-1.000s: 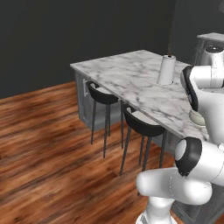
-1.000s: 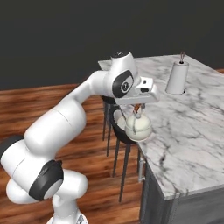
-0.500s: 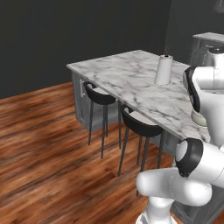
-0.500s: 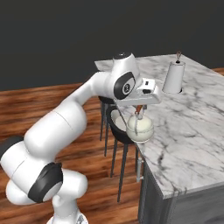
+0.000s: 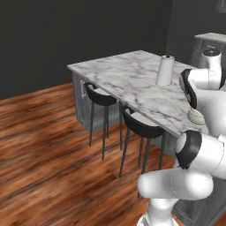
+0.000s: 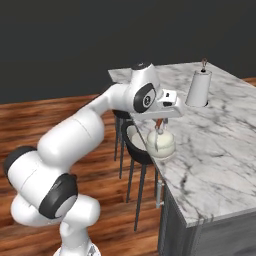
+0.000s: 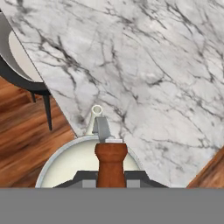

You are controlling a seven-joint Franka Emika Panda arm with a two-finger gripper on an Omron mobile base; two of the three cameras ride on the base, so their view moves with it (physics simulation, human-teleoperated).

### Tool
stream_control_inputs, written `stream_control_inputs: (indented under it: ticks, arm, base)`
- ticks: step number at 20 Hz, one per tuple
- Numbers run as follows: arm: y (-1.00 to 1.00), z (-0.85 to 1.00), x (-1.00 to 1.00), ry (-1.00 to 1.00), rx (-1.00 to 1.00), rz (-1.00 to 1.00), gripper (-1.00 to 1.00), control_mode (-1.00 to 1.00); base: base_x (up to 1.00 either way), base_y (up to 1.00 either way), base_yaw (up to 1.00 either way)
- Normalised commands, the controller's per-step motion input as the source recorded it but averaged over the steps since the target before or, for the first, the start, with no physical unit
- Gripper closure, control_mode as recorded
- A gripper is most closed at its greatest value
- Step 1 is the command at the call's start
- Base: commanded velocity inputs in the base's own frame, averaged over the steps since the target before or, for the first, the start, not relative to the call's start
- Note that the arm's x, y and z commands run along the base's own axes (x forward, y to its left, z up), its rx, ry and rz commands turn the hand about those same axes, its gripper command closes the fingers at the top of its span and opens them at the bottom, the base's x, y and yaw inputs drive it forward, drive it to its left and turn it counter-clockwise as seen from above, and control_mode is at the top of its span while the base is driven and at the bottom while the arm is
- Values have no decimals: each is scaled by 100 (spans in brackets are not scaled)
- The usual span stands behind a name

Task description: The kettle is done boiling. Turn off the stove, then wait for 300 timesteps before moving the kettle to the dining table.

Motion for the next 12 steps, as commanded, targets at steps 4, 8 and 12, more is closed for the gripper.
stream_control_inputs:
  ticks: [4,8,12]
  arm:
    - [0,-9,35,0,2,0,100,-100]
    - [0,-9,24,0,3,0,100,-100]
    - [0,-13,18,0,4,0,100,-100]
  base:
    - [0,0,0]
    - [0,0,0]
    - [0,0,0]
